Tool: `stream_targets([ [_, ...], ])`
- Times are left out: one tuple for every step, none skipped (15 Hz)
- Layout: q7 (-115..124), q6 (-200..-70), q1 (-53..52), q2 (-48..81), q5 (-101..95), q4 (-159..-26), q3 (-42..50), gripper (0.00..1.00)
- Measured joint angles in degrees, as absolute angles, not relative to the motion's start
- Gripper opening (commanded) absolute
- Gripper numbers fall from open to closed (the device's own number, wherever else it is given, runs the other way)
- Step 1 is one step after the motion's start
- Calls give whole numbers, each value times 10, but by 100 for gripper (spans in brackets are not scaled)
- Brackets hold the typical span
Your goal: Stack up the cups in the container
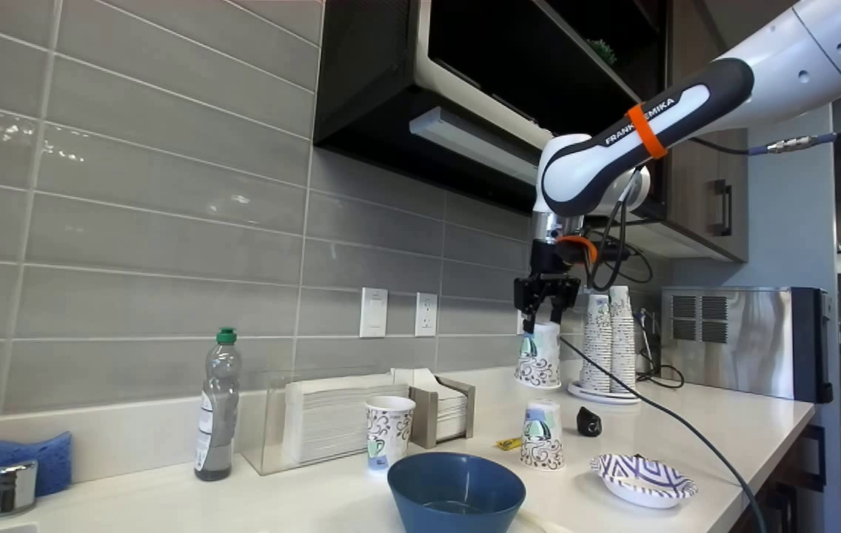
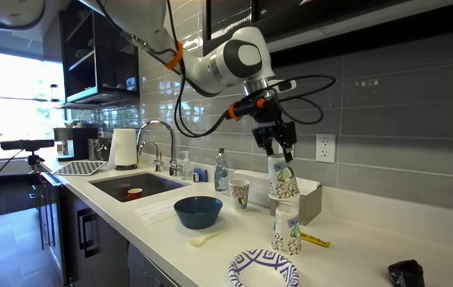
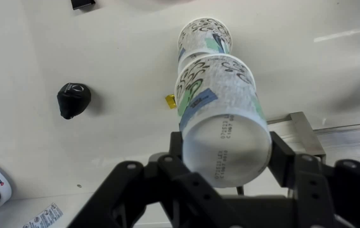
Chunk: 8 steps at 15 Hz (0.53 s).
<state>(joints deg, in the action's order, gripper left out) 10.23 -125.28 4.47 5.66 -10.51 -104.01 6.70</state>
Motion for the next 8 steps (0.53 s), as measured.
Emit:
stream_targets([
  [102,-1250,45,59,-105,-1038,68,40],
  [102,-1246,46,63,-105,-1035,69,40],
  [101,-1243,48,68,-104,-1031,69,40],
  [100,-1239,50,73,-103,-1027,69,40],
  [97,-1235,52,78,-102,-1022,70,40],
  [95,-1230,54,83,-102,-1017,70,40],
  [92,-1225,56,87,-101,-1012,71,40],
  [90,-1221,58,90,-101,-1007,71,40],
])
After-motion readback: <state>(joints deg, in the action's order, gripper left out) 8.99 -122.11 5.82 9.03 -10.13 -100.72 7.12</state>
